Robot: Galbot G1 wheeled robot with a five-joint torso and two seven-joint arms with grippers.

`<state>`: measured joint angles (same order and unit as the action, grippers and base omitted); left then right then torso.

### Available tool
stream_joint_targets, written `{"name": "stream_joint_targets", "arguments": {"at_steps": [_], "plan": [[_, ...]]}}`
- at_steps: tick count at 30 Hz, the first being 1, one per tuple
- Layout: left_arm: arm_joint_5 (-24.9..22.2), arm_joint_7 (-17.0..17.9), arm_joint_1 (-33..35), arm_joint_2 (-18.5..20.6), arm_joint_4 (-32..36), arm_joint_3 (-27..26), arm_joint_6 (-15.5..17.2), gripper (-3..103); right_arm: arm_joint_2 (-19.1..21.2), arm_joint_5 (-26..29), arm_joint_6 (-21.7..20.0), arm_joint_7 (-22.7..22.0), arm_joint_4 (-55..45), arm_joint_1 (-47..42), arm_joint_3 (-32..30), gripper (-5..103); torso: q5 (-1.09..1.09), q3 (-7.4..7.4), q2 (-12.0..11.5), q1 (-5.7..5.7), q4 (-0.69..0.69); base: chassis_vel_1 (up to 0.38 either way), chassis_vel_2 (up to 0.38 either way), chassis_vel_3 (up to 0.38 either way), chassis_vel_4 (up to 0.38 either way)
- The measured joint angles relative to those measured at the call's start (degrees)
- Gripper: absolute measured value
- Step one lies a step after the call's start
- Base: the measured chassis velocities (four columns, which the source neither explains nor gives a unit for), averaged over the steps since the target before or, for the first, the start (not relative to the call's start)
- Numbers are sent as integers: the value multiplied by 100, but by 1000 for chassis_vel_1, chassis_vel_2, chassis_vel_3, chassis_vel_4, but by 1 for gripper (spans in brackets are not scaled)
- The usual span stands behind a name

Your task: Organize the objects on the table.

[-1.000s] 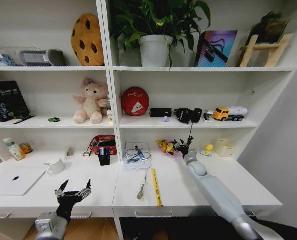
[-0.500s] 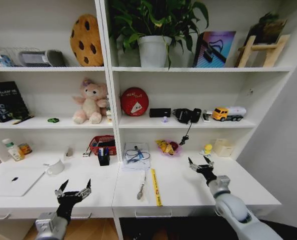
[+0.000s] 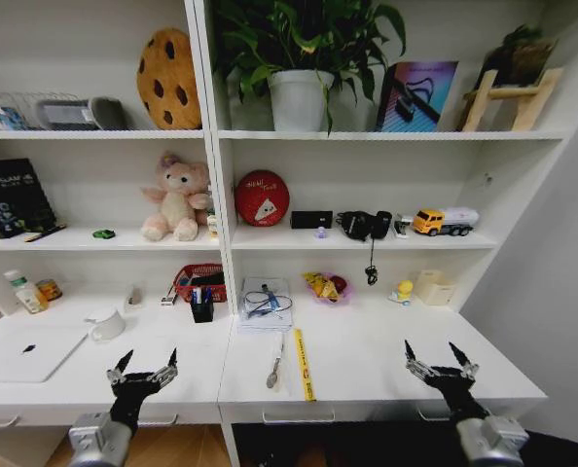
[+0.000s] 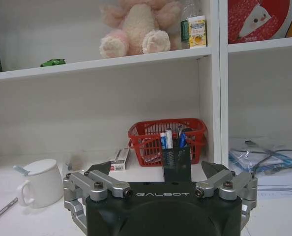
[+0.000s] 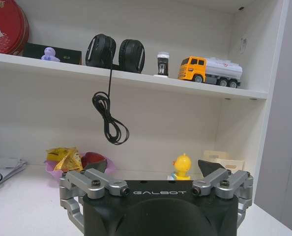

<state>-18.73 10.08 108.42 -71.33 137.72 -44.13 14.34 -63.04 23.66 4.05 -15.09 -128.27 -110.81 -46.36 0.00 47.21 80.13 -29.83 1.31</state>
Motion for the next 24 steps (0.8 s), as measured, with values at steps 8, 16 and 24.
{"name": "stream_joint_targets", "arguments": {"at_steps": [8,16,24], "plan": [[0,0,0,0,0,0,0,100,4,9,0,0,17,38,30,100,0,0,-1,-1,1,0,0,0,0],[0,0,0,0,0,0,0,100,14,17,0,1,44,67,49,100,1,1,-1,-1,1,0,0,0,0],[0,0,0,0,0,0,0,100,17,22,-1,2,54,77,58,100,1,1,-1,-1,1,86,86,-98,-97]]}}
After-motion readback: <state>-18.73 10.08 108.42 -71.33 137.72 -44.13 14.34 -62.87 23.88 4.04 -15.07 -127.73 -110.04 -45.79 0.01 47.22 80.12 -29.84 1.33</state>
